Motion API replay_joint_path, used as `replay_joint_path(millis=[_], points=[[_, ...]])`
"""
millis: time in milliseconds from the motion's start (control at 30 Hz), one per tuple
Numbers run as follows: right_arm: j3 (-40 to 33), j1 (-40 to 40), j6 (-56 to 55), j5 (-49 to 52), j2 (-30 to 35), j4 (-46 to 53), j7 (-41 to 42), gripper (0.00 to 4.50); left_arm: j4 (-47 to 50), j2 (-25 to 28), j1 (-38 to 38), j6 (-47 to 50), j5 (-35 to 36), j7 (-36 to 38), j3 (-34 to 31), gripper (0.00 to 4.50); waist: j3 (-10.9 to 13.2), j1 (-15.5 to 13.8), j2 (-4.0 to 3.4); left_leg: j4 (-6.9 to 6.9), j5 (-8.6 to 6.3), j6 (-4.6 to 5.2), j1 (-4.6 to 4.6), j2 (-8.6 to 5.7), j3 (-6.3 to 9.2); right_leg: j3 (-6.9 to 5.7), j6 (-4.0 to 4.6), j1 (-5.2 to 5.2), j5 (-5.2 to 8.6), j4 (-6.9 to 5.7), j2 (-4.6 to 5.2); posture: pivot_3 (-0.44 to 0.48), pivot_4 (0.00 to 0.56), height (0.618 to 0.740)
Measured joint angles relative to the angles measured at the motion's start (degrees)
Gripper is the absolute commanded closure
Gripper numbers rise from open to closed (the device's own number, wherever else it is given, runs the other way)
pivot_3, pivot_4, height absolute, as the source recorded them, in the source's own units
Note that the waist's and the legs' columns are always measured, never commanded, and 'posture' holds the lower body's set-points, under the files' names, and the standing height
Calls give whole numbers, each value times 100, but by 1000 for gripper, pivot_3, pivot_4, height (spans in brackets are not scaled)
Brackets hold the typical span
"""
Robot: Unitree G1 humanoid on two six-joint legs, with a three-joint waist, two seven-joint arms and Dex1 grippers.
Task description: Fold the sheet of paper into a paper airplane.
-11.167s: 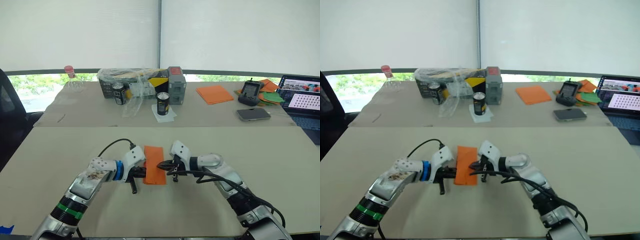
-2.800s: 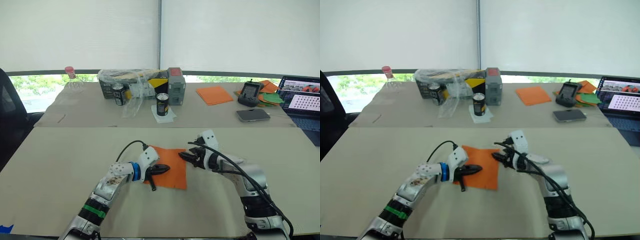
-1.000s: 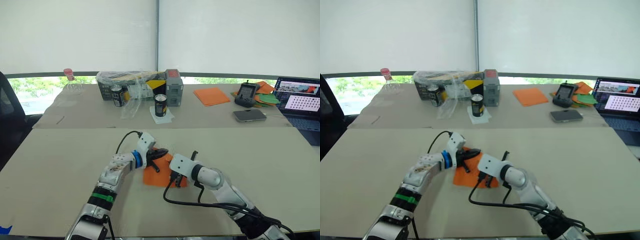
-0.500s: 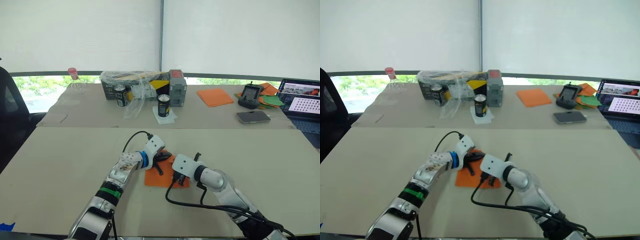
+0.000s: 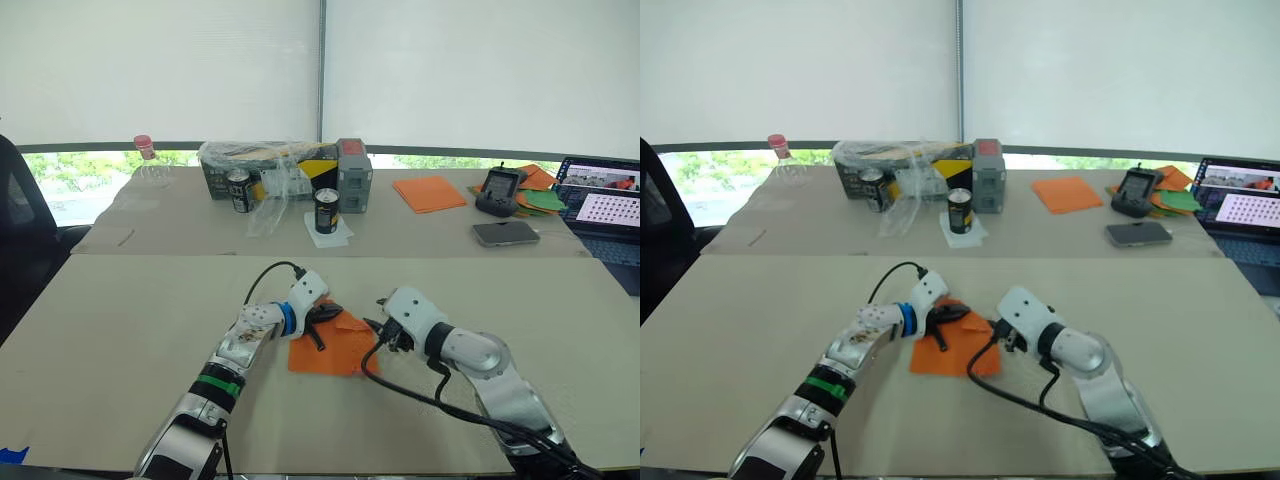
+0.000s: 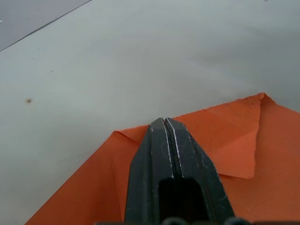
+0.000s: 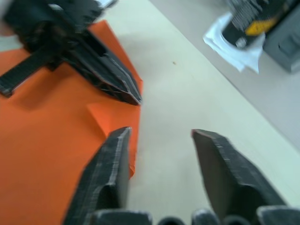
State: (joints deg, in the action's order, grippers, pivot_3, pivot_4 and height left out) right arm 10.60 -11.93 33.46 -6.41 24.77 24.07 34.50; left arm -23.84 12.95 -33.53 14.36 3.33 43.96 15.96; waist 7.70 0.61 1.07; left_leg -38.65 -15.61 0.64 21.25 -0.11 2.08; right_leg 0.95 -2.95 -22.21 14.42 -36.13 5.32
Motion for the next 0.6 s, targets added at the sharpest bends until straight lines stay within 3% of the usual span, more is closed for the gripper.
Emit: replay_joint_path(millis=[133,333,600], points=[[21,-174,256,66,-321,-590,-250,4485,54,-7,43,2,-2,-20,-7,4500,0,5,0,0,0,0,1,-1,-1,1,0,-1,0,0,1,0,150,740],[73,-664,416,82,-681,-1245,-577,4485,99,-23,68,15,-2,-35,-2,4500,1,-9,-2,1,0,0,2,-2,2,-1,0,-3,0,-1,1,0,150,740],[40,-455,835,491,-838,-1111,-469,4485,185,4,116,78,-2,-76,-17,4500,0,11,-3,1,0,1,1,0,5,0,0,-3,0,-2,-1,0,150,740]])
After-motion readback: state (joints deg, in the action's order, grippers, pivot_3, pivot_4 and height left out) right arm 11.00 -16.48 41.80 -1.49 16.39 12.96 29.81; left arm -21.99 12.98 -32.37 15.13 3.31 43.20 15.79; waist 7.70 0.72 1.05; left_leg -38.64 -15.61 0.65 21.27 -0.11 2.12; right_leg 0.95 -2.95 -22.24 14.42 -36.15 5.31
